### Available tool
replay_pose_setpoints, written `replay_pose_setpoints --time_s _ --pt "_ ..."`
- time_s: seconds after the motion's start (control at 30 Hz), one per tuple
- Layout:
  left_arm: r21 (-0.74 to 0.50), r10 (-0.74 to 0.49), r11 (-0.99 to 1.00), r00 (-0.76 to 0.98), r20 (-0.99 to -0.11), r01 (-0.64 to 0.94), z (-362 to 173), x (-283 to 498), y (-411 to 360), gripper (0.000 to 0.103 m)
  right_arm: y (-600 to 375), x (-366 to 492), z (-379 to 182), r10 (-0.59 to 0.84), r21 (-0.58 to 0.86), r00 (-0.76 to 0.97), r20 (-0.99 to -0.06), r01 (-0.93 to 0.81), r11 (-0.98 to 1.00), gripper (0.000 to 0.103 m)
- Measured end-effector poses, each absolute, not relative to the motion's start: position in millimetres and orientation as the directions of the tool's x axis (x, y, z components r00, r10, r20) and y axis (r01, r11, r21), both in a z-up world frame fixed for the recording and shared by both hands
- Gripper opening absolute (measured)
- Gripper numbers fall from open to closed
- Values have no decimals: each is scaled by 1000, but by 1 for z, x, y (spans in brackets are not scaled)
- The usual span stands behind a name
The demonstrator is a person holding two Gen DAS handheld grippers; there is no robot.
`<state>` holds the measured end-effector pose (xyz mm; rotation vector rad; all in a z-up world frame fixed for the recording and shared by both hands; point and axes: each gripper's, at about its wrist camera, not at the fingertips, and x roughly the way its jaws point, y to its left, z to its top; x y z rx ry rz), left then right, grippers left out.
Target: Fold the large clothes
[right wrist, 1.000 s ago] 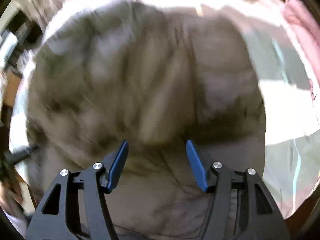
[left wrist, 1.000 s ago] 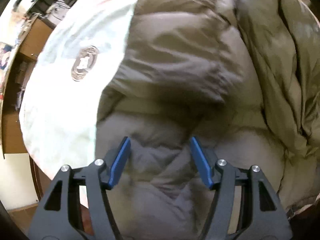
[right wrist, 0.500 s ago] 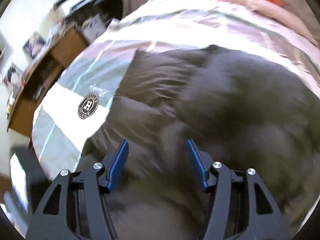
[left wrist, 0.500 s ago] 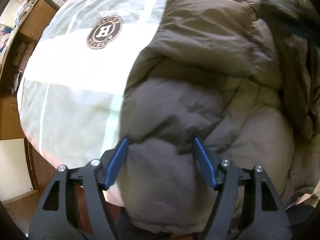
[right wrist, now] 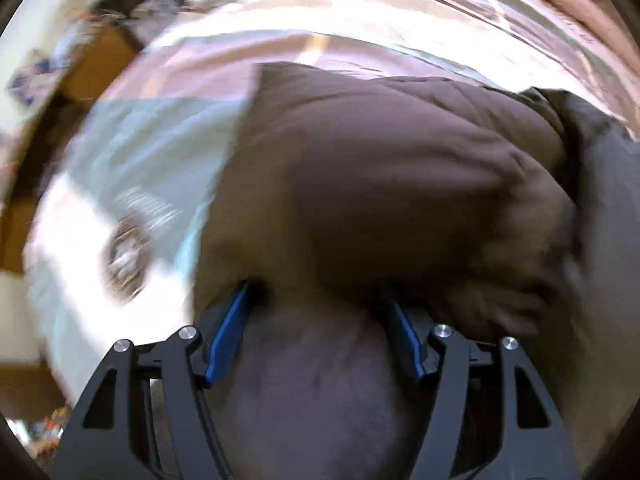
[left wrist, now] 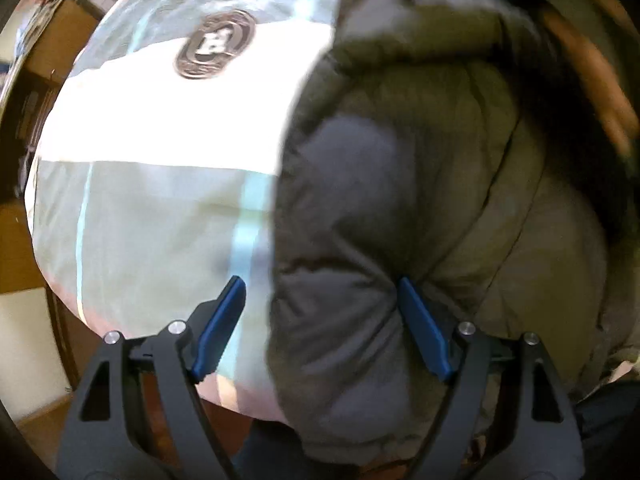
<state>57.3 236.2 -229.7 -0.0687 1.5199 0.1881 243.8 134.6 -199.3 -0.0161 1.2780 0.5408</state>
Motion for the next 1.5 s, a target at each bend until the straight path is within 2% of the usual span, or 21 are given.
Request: replay_pose_setpoints --time_s 0.07,0.1,0.2,0.3,0.4,0.47,0.57,0.67,0.77,1.0,1.03,1.07,1.17,1.2,1.23,1.3,1.33,1.4,1.43,1.47,1.5 --pt "52 67 978 68 -995 -205 -220 54 250 80 109 212 -178 436 326 183 -881 -432 841 68" --pt "51 70 972 74 -995 -230 -219 51 257 80 93 194 -172 432 321 182 -883 -438 840 77" --pt "47 53 974 24 -998 -222 -233 46 261 80 47 131 -197 330 263 84 -940 -438 860 81" --pt "83 82 983 -10 -997 -163 -250 41 258 80 22 68 -236 96 79 9 -995 -483 872 81" --pt "97 99 985 5 -995 -144 -247 32 251 80 -21 19 -229 148 132 1 -989 -452 882 85" --pt "93 95 985 7 -995 -148 -246 24 252 81 -53 -1 -221 143 147 -39 -989 -374 916 85" --pt "87 88 985 4 -996 -146 -248 3 251 88 -121 -19 -187 234 221 55 -971 -171 960 85" --pt "39 41 989 11 -999 -143 -249 -22 251 90 -202 -38 -165 149 167 161 -976 104 980 90" --pt "-96 -96 986 5 -995 -137 -254 -49 250 90 -265 -65 -174 61 100 132 -989 312 945 91" --pt "-214 -215 970 3 -977 -114 -250 -70 231 89 -306 -83 -224 234 235 58 -970 447 863 91" --pt "-220 -222 968 -3 -975 -123 -253 -69 233 79 -306 -83 -232 271 268 60 -961 465 844 91" --pt "-220 -223 967 -7 -975 -130 -259 -59 238 60 -307 -83 -236 290 283 59 -955 471 836 91" --pt "-244 -248 954 -5 -969 -177 -261 -62 249 35 -310 -81 -241 286 271 39 -958 459 846 88" --pt "-258 -264 947 -4 -965 -192 -257 -57 255 33 -306 -79 -239 284 266 31 -958 455 850 77" --pt "-269 -275 942 -2 -961 -201 -257 -58 258 27 -301 -79 -241 287 269 30 -958 452 851 58" --pt "-291 -297 933 2 -955 -211 -257 -63 265 23 -286 -73 -245 309 295 43 -950 444 846 42" --pt "-294 -301 932 2 -954 -214 -258 -63 269 23 -282 -73 -245 308 297 45 -950 429 853 40" --pt "-269 -277 940 -9 -961 -208 -258 -67 270 28 -278 -74 -246 299 290 46 -953 424 858 43" --pt "-235 -243 951 -19 -970 -200 -255 -66 265 45 -278 -74 -248 298 287 42 -954 433 855 50" --pt "-173 -182 967 -35 -983 -188 -253 -66 262 75 -274 -74 -250 304 291 42 -952 437 851 55" --pt "-140 -149 974 -36 -988 -180 -250 -50 257 82 -264 -70 -253 311 297 42 -949 437 849 65"
